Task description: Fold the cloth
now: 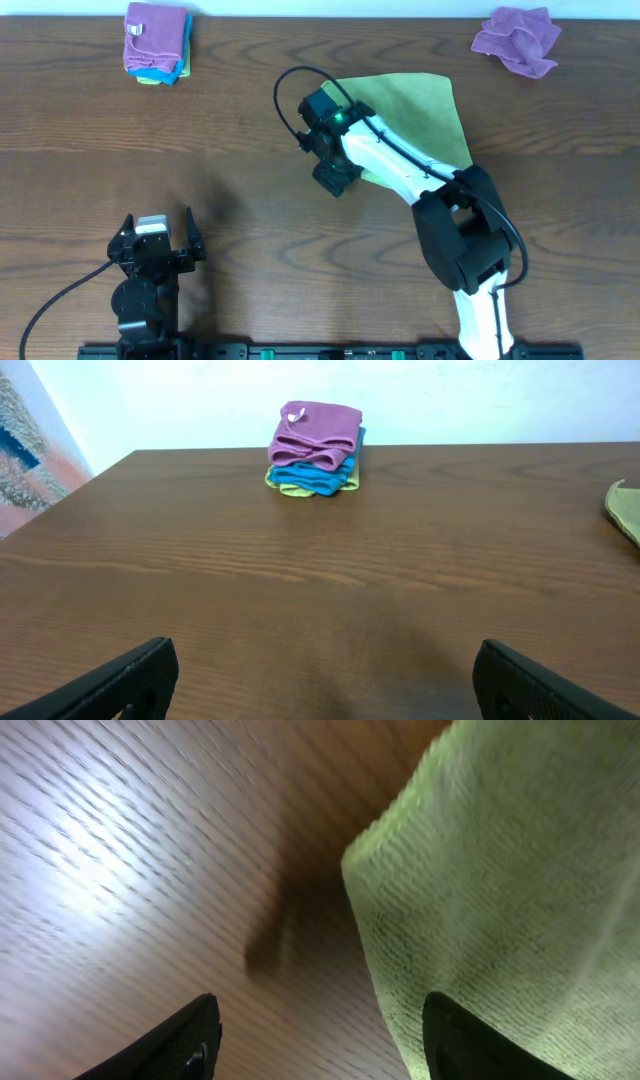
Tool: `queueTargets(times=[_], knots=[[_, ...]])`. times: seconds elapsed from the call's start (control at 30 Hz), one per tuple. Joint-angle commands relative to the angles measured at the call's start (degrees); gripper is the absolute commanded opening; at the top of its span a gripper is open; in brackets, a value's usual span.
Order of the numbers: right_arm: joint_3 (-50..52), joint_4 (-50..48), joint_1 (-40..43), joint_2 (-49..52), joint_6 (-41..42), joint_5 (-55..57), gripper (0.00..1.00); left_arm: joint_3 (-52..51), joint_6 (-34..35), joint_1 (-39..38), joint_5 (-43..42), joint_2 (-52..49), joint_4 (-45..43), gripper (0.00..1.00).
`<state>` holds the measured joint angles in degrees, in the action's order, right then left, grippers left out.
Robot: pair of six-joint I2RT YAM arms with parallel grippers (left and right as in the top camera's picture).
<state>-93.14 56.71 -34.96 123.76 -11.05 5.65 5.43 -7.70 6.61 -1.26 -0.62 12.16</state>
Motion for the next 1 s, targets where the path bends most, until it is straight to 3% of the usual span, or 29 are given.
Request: queueTargets(times=[0.0,0.27,0.33,0.43,0.5,0.97], knots=[[1.2,-0.8,-0.2,0.9,-0.8,2.2,0.63,-1.7,0.0,0.2,0.6,0.3,0.5,0.95],[3.6,-4.9,1.0,1.0,0.7,9.6,0.54,-1.7,0.0,0.2,0.6,0.3,0.5,0.95],[4.0,-5.6,2.1,1.0,1.5,10.8,0.43,-1.7,0.0,0.2,0.6,0.3,0.5,0.95],[4.0,-6.2,4.0,1.0,2.6,11.1,0.15,-1.7,0.0,0.2,0.6,0.3,0.5,0.95],[3.7,-6.1,5.4,1.0,4.0,11.5,0.01,-1.7,0.0,0.2,0.6,0.3,0.5,0.95],[-8.1,0.9,8.3,0.9,6.3,4.4,0.01,-1.7,0.0,0.2,0.6,0.3,0.5,0.95]])
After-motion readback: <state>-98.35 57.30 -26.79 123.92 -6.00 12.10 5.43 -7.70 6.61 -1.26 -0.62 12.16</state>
